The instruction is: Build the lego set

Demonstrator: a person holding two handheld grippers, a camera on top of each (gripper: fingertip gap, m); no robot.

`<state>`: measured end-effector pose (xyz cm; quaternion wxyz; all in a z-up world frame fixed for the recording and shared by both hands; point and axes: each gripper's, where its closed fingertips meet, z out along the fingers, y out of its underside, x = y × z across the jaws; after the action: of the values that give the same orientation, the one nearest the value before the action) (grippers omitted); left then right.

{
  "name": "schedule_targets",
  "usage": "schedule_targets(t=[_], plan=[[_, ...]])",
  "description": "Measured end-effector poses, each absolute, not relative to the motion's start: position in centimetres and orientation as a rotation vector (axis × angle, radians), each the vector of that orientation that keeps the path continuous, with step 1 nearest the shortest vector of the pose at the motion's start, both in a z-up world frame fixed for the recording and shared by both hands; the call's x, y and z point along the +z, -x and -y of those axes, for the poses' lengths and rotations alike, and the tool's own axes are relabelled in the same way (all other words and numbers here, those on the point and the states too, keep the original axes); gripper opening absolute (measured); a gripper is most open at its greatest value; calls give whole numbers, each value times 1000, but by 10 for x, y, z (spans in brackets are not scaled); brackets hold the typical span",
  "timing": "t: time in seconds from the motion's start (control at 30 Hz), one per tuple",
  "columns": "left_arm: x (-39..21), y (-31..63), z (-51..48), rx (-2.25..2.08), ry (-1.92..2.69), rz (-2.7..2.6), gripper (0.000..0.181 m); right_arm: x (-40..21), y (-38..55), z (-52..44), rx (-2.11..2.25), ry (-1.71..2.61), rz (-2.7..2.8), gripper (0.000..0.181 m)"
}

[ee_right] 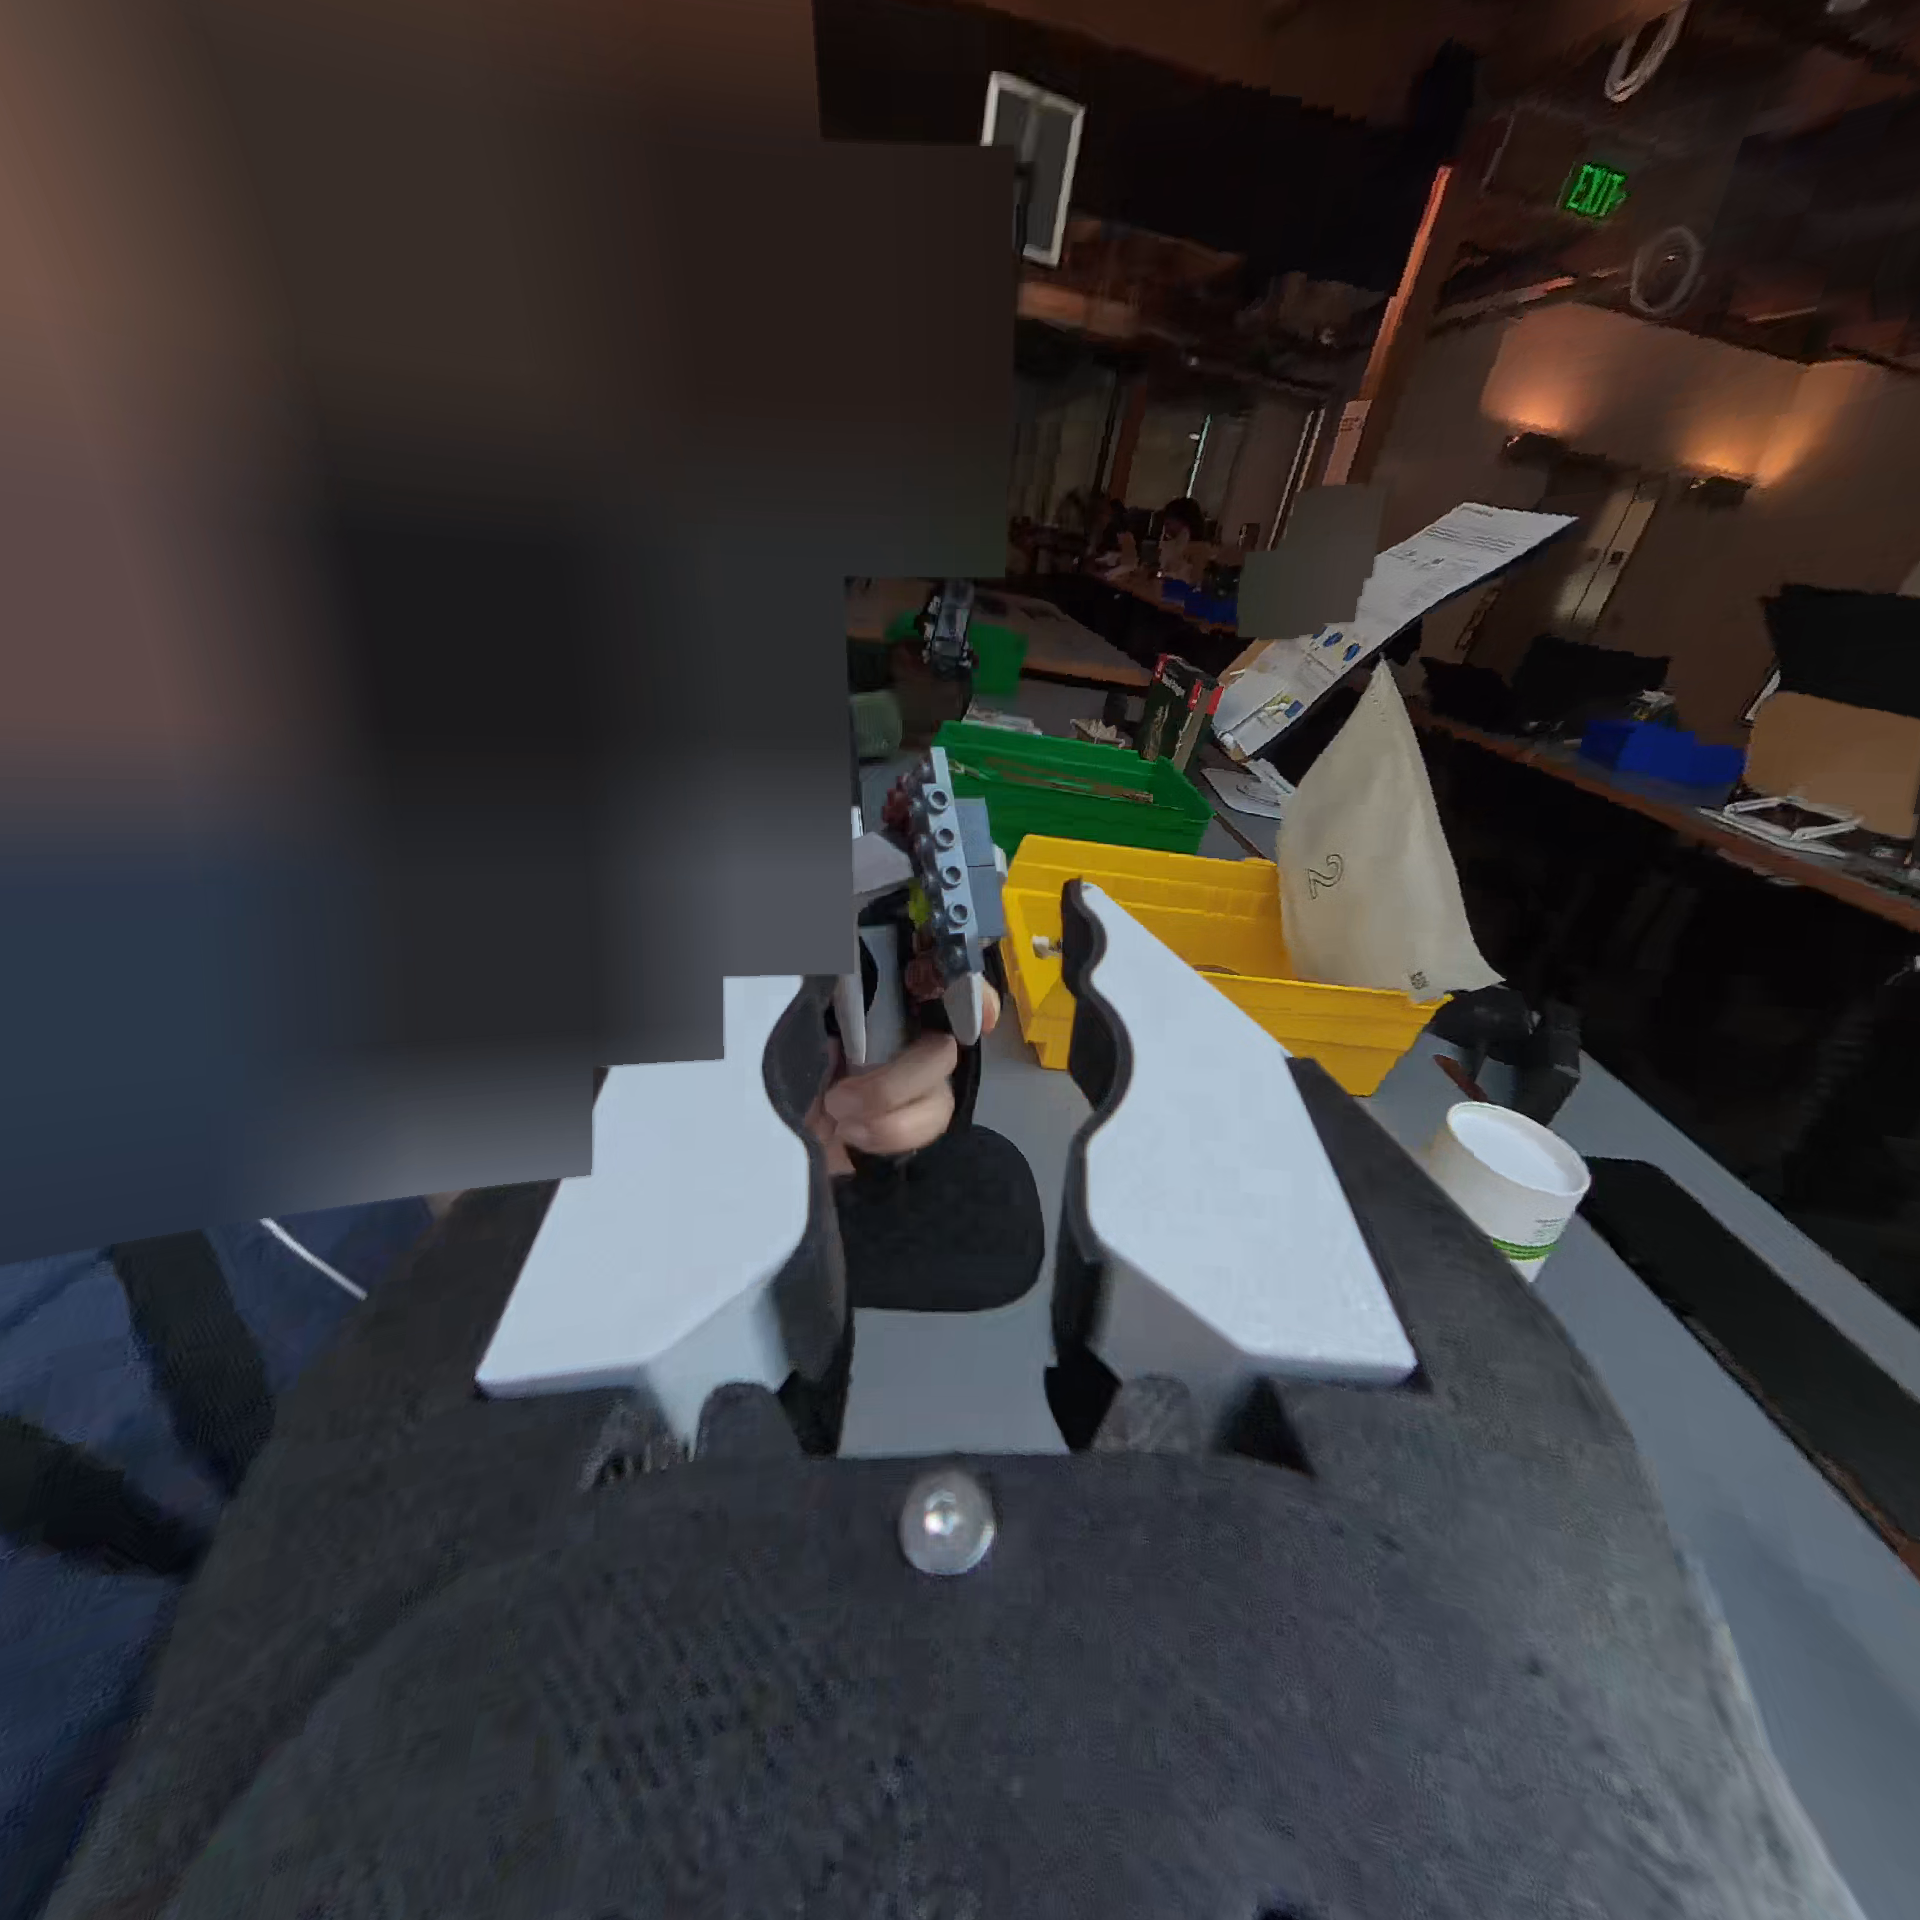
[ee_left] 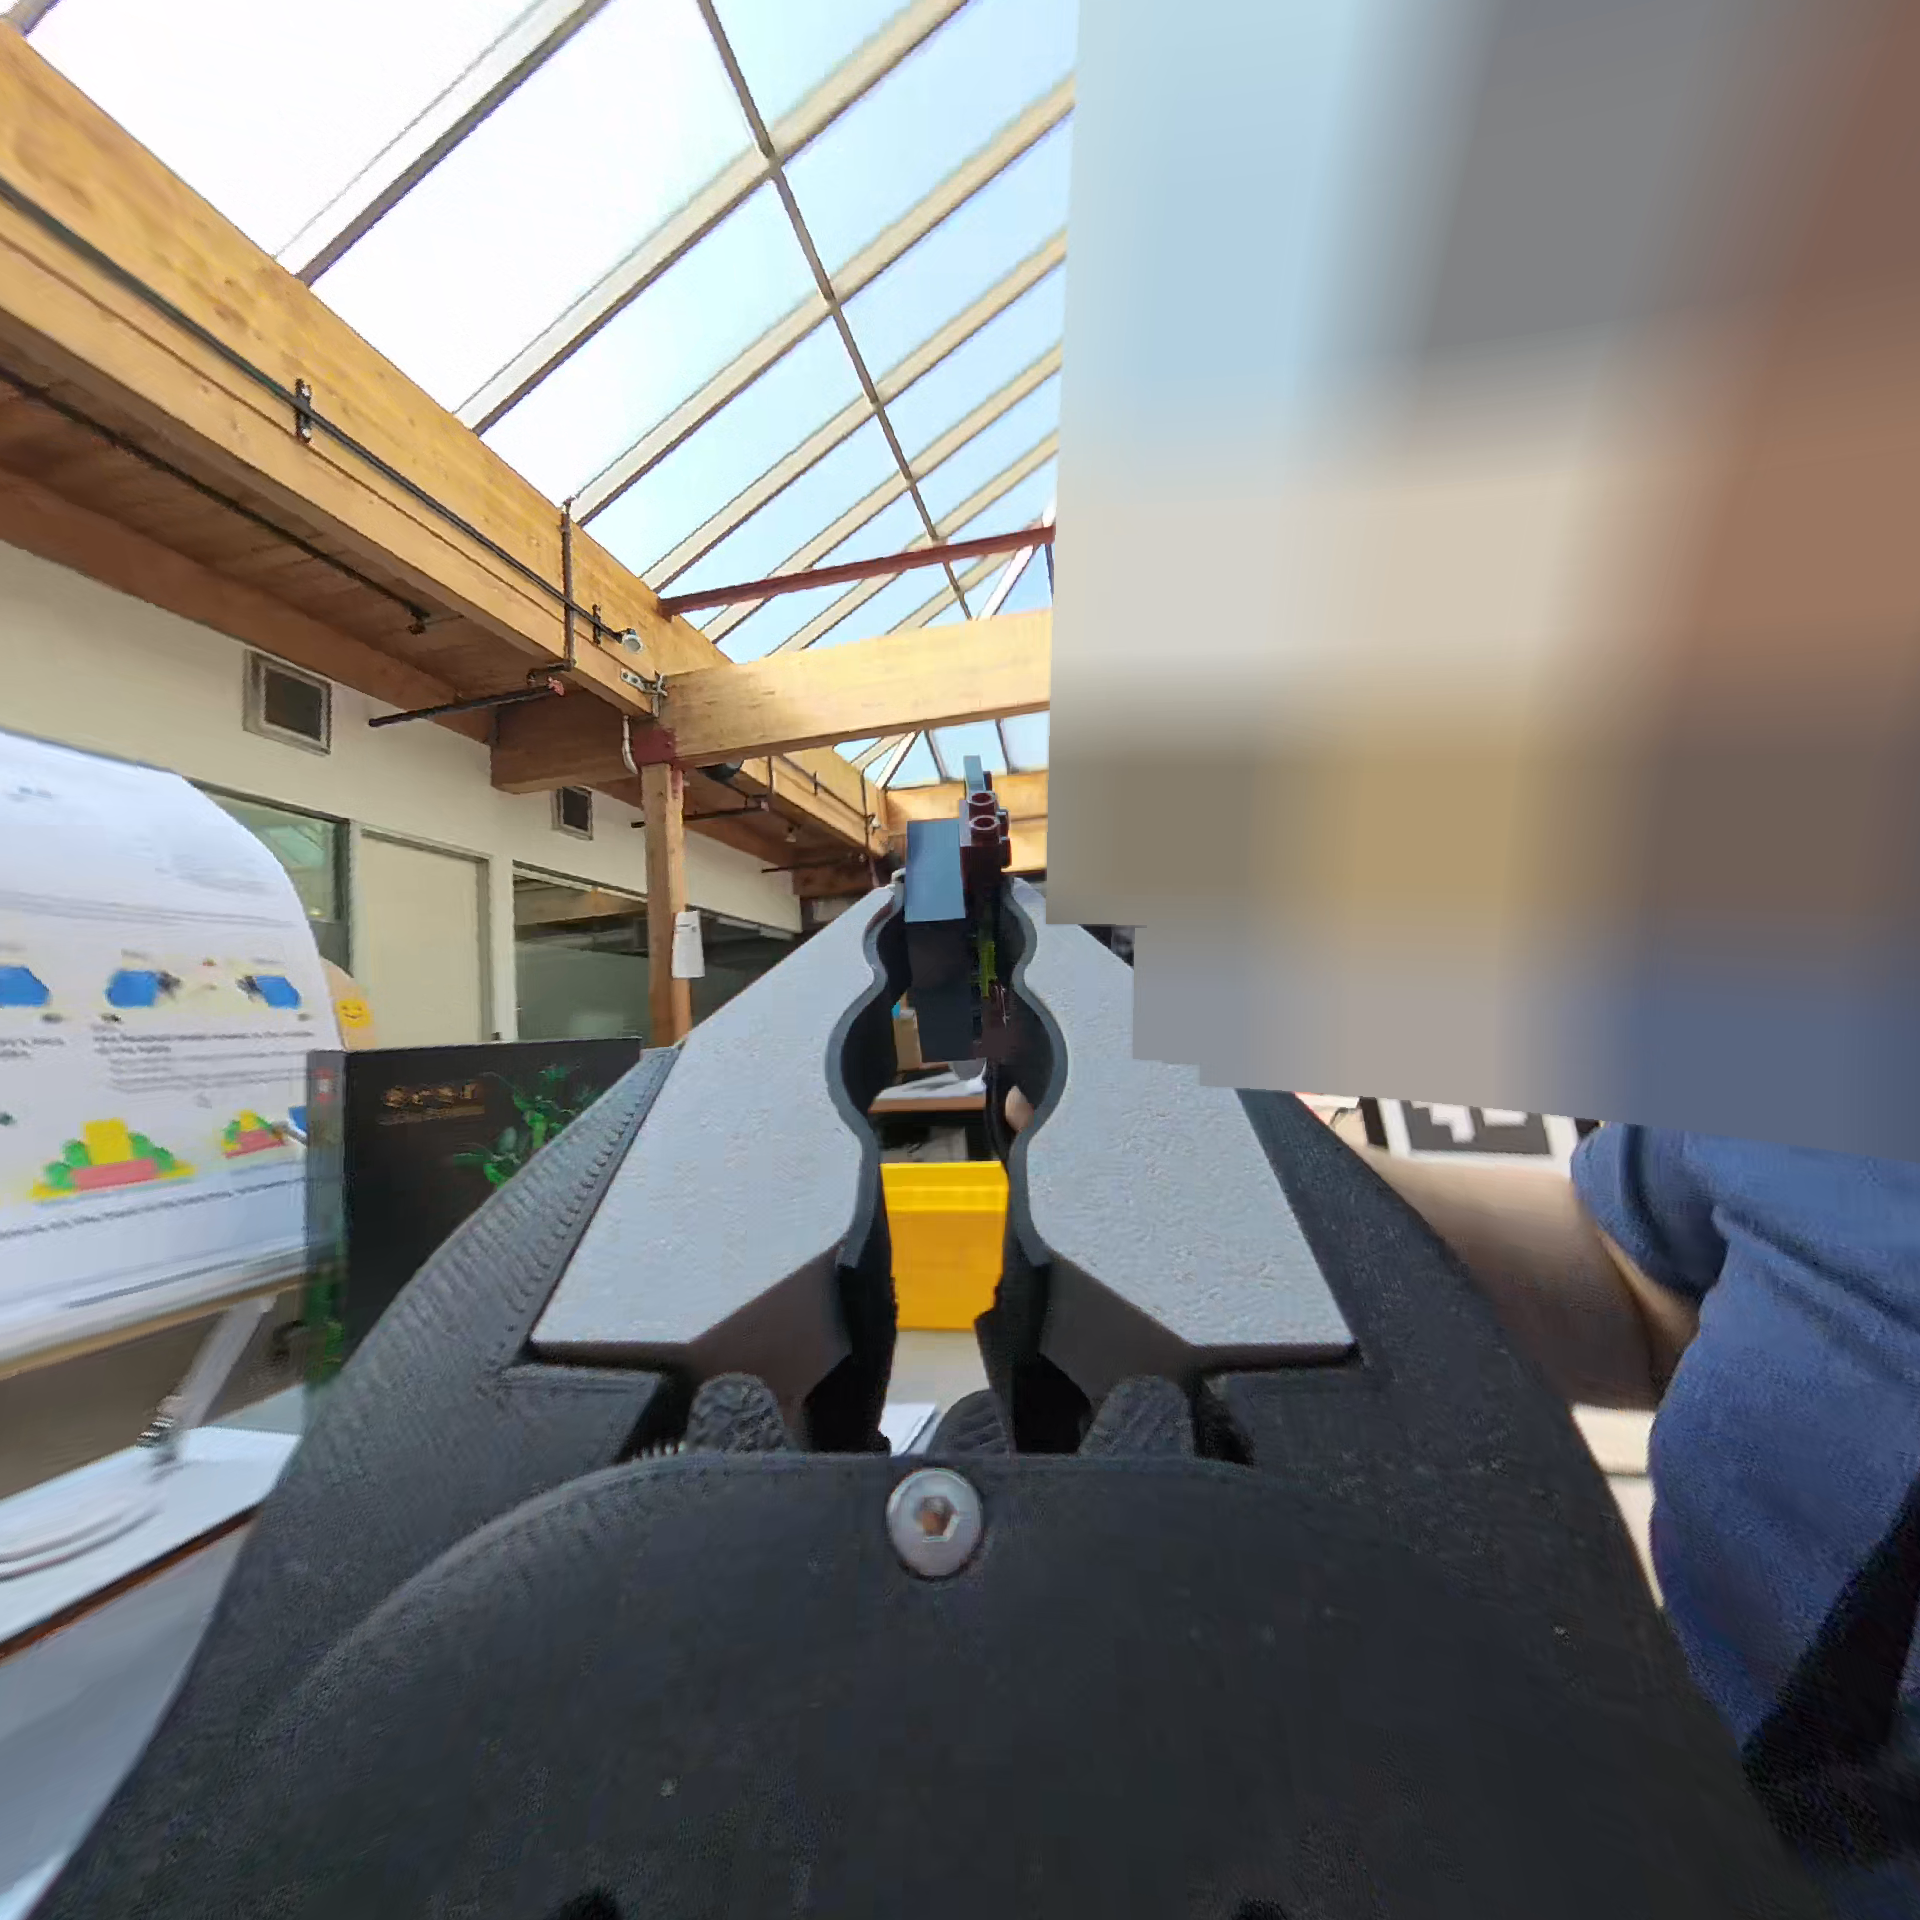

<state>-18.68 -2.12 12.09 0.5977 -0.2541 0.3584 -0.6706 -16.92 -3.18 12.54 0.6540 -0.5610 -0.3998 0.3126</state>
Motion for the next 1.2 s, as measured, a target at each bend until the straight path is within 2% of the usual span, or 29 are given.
schedule_targets(t=[0.03, 0.1, 0.17, 0.33, 0.53, 0.63, 1.2], plan=[[119, 186, 28, -1439, 565, -920, 12, 121, 172, 38, 616, 1280, 1019, 41], [114, 183, 42, -1174, 511, -1083, 12, 115, 175, 44, 395, 1259, 1204, 44], [107, 180, 56, -972, 440, -1218, 13, 110, 181, 55, 214, 1172, 1383, 37], [101, 182, 81, -806, 340, -1364, 12, 98, 191, 74, 99, 1060, 1589, 27], [97, 180, 86, -771, 329, -1429, 12, 104, 196, 84, 131, 1038, 1602, 27], [96, 176, 85, -797, 343, -1427, 12, 101, 196, 81, 149, 1090, 1596, 19], [98, 173, 77, -900, 414, -1410, 12, 104, 191, 70, 186, 1222, 1518, 17]])
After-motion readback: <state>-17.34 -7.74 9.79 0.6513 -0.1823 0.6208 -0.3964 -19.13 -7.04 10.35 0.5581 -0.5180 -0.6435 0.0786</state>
